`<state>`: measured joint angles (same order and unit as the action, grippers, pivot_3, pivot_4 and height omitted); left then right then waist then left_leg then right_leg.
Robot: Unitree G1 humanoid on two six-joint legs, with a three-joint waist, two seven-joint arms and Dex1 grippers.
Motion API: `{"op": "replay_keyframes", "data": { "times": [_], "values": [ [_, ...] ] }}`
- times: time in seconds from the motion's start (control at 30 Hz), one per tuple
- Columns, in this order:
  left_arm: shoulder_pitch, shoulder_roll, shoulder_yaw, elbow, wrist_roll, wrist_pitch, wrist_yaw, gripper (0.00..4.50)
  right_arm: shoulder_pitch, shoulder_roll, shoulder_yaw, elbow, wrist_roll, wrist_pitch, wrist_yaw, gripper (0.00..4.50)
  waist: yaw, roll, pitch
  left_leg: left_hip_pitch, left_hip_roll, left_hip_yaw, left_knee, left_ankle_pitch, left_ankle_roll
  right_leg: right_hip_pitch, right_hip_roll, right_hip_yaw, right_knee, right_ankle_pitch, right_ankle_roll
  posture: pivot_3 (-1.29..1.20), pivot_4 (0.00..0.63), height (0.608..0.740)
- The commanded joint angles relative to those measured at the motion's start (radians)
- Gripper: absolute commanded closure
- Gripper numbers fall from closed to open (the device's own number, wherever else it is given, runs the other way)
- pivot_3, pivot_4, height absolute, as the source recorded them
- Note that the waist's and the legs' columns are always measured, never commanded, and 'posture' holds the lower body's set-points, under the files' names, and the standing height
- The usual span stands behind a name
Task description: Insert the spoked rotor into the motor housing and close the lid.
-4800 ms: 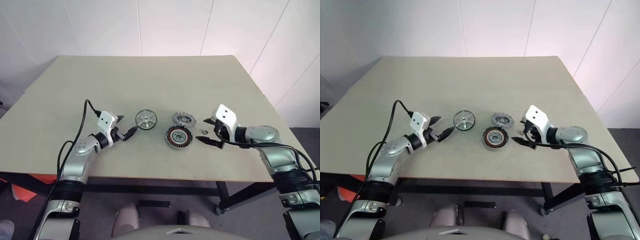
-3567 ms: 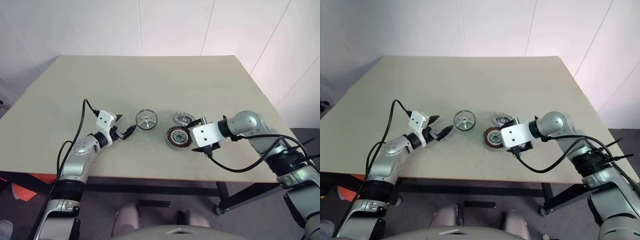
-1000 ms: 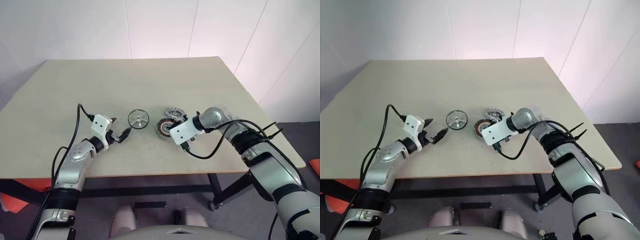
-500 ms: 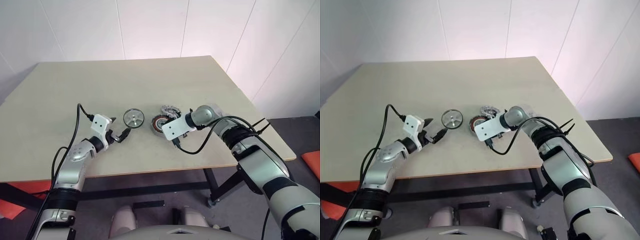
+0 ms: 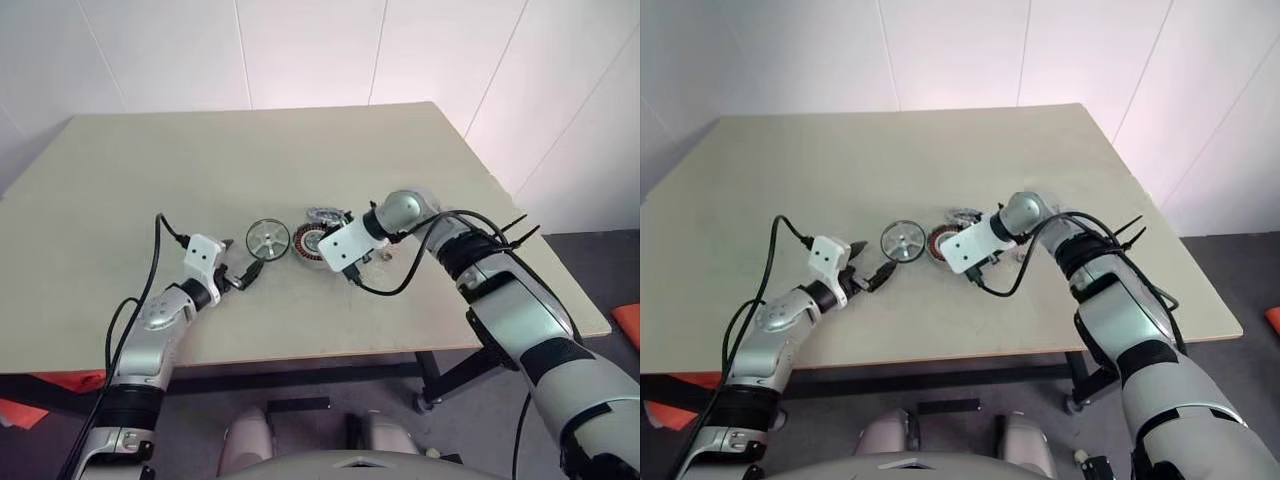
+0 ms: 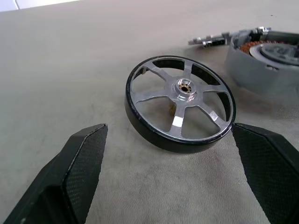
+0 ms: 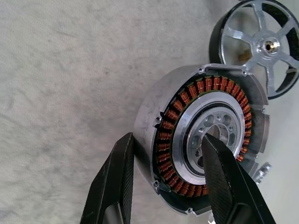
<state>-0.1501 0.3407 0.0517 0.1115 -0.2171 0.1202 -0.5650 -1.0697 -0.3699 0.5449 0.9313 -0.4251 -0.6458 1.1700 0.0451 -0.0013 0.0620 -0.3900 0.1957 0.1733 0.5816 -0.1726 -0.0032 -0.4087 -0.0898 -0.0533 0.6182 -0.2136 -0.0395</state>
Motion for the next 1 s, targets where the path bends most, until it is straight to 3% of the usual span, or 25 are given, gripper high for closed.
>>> {"op": "replay_keyframes", "data": {
  "times": [0.03, 0.43, 0.63, 0.8, 1.0],
  "values": [
    [0.002, -0.002, 0.008, -0.047, -0.005, -0.010, 0.010, 0.00, -0.053, 0.000, -0.010, 0.017, 0.005, -0.037, -0.020, 2.52, 0.000, 0.000, 0.000, 0.000, 0.000, 0.000, 0.000, 0.000, 0.000, 0.000, 0.000, 0.000, -0.001, 0.000, 0.000, 0.00, 0.000, 0.740],
    [0.008, 0.007, 0.017, -0.055, -0.010, -0.005, 0.014, 0.00, -0.020, 0.006, -0.003, 0.059, -0.006, -0.027, -0.030, 2.52, 0.000, 0.001, 0.001, 0.002, 0.006, 0.000, 0.008, 0.000, -0.001, 0.002, 0.003, 0.000, 0.003, 0.000, 0.000, 0.00, 0.000, 0.740],
    [0.015, 0.025, 0.026, -0.066, -0.015, 0.002, 0.004, 0.00, -0.016, 0.007, -0.018, 0.041, 0.003, -0.031, -0.074, 0.45, 0.000, 0.001, 0.001, 0.003, 0.008, 0.000, 0.011, 0.000, -0.002, 0.004, 0.005, 0.000, 0.005, 0.000, 0.000, 0.00, 0.000, 0.740],
    [0.009, 0.033, 0.022, -0.066, -0.015, 0.012, -0.004, 0.00, 0.012, -0.050, -0.063, -0.078, 0.065, -0.009, -0.049, 0.45, 0.000, 0.001, 0.001, 0.003, 0.008, 0.000, 0.011, 0.000, -0.002, 0.004, 0.005, 0.001, 0.005, 0.000, 0.000, 0.00, 0.000, 0.740],
    [-0.029, 0.045, 0.008, -0.037, -0.015, 0.023, -0.040, 0.00, 0.164, -0.186, -0.165, -0.398, 0.192, 0.159, 0.020, 0.45, 0.011, 0.000, 0.001, 0.005, 0.008, 0.001, 0.012, 0.000, -0.002, 0.006, 0.005, 0.001, 0.004, 0.000, 0.000, 0.00, 0.000, 0.740]
  ]
}}
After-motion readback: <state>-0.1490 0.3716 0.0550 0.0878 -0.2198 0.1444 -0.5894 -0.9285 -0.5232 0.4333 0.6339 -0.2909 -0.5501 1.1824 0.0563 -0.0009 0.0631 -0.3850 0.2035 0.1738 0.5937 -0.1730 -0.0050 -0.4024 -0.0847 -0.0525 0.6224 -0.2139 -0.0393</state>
